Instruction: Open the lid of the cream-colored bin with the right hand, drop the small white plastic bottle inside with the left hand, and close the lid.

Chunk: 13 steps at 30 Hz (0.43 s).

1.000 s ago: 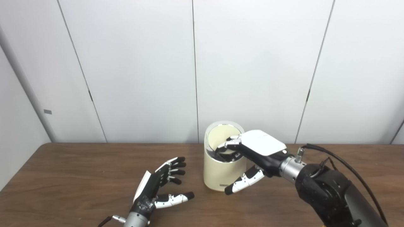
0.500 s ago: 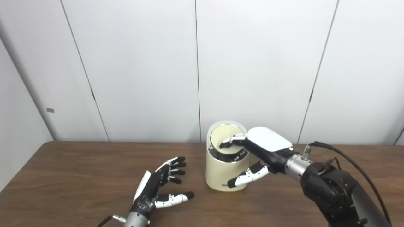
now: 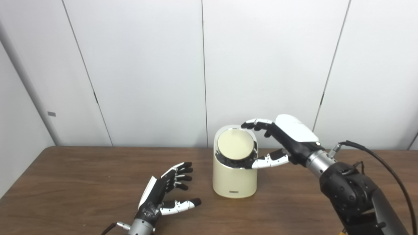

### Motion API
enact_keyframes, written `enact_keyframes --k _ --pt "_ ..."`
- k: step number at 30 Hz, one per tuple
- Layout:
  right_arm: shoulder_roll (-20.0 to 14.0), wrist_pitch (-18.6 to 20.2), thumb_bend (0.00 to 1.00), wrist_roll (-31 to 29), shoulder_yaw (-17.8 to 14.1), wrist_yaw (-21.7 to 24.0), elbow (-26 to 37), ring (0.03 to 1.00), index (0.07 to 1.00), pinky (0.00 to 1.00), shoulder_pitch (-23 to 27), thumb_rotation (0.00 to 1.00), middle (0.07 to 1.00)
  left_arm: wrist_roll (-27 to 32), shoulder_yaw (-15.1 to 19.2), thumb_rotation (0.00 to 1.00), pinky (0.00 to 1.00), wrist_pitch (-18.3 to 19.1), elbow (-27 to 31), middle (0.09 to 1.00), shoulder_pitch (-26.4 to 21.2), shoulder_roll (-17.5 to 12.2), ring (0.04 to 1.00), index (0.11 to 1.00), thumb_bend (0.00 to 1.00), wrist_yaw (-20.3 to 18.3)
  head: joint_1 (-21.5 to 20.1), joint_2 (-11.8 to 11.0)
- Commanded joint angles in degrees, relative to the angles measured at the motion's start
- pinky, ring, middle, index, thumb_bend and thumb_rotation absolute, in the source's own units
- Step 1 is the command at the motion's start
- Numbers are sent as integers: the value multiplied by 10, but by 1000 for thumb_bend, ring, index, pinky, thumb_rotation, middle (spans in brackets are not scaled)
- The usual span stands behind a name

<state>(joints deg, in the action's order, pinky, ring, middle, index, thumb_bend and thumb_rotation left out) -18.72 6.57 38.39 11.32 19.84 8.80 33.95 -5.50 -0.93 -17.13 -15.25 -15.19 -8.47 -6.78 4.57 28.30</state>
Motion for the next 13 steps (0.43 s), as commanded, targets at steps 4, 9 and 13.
enact_keyframes --k 4,9,13 --pt "5 -31 629 -23 -29 -70 -2 775 765 626 0 380 793 2 1 133 629 -19 14 811 -20 -8 743 848 803 5 0 0" --pt "6 -35 656 -49 -40 -83 -19 780 810 607 -23 361 829 6 2 129 630 -18 16 810 -19 -6 746 847 812 5 1 1" --pt "12 -31 679 -76 -49 -90 -34 815 847 647 -45 335 873 11 2 117 633 -20 18 810 -19 -6 745 847 808 3 0 -1"
